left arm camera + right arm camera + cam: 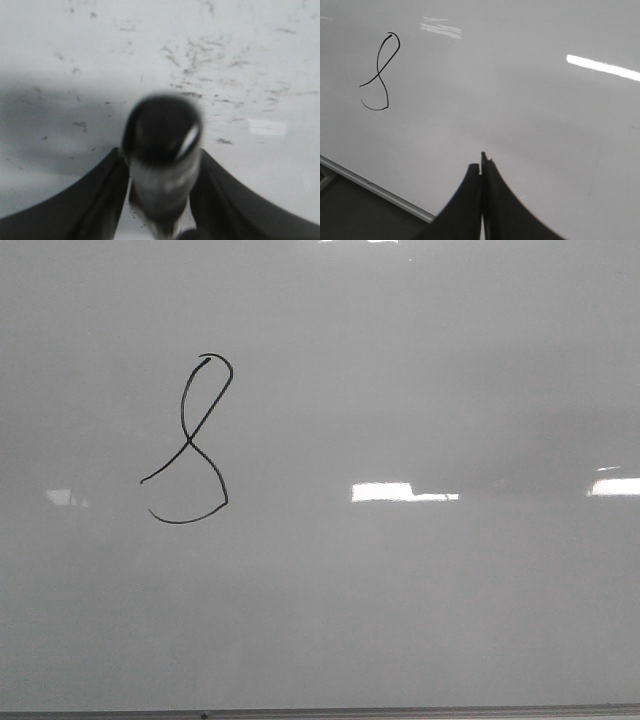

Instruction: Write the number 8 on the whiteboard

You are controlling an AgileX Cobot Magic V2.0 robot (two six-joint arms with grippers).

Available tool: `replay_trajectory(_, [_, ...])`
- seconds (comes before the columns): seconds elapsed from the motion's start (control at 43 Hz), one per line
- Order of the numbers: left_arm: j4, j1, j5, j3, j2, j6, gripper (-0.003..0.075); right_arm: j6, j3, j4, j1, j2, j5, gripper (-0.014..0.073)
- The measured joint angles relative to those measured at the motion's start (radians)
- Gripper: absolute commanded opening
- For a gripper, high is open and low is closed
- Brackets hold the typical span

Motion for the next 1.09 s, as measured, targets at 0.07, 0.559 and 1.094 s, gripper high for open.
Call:
replay_trajectory(0.07, [0.000, 0.000, 0.002, 0.000, -0.002, 0.000, 0.0519, 0.000, 0.000, 0.000, 0.000, 0.000, 0.000, -0.0069])
replay_trajectory(0.559, [0.027, 0.000, 0.103, 0.000, -0.199, 0.000, 0.0502, 0.000, 0.000, 0.000, 0.000, 0.000, 0.000, -0.0069])
replay_trajectory(1.094, [0.023, -0.097, 0.200, 0.223, -0.916, 0.000, -0.0021, 0.000, 0.000, 0.000, 0.000, 0.000, 0.000, -0.0069])
